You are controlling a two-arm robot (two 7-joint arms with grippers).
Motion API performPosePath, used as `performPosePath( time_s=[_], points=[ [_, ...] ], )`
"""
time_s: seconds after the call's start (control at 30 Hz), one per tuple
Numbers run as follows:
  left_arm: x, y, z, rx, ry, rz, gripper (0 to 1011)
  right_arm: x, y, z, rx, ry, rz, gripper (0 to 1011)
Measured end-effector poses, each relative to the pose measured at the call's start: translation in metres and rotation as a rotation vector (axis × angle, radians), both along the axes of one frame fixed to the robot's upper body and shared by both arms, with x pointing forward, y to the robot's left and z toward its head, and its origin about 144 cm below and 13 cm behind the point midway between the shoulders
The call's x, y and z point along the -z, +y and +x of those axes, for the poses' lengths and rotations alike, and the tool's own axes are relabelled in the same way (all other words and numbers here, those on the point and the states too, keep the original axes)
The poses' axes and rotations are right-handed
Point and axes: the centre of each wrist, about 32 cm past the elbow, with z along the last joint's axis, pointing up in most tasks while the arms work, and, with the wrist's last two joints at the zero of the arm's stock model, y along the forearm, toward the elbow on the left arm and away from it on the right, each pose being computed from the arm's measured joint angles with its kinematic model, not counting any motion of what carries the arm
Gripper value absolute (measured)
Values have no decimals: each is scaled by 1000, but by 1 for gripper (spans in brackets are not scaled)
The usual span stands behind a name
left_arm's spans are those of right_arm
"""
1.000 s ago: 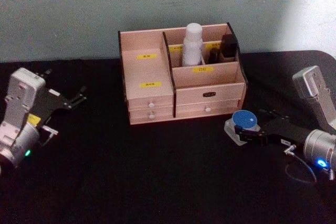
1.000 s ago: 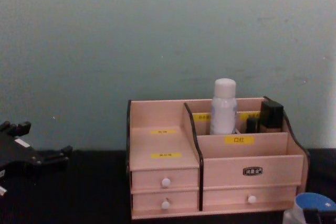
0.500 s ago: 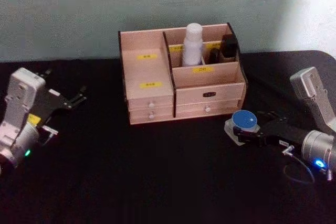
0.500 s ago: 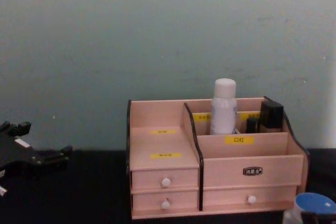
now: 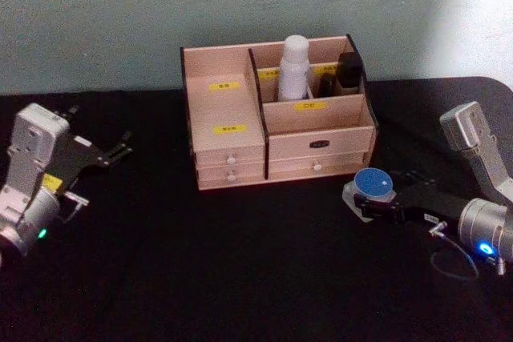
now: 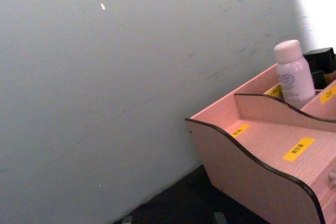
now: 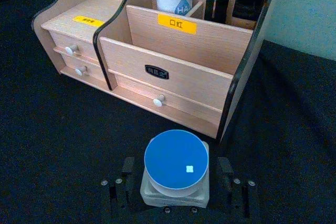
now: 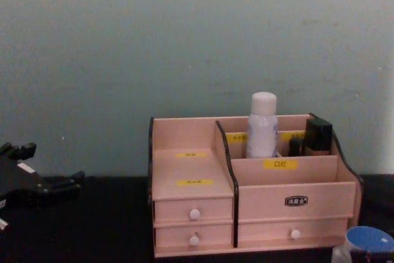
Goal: Pick up the facial cleanser and watermelon frost from the table and place them into the tiered storage box.
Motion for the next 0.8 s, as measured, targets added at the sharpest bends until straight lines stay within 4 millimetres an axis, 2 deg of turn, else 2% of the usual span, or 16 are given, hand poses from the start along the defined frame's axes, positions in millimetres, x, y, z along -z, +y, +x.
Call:
performPosePath(
  time_s=[0.8],
  points=[
    [0,0,0,0,0,0,1001,1,0,0,0,6,4,1000]
  ],
)
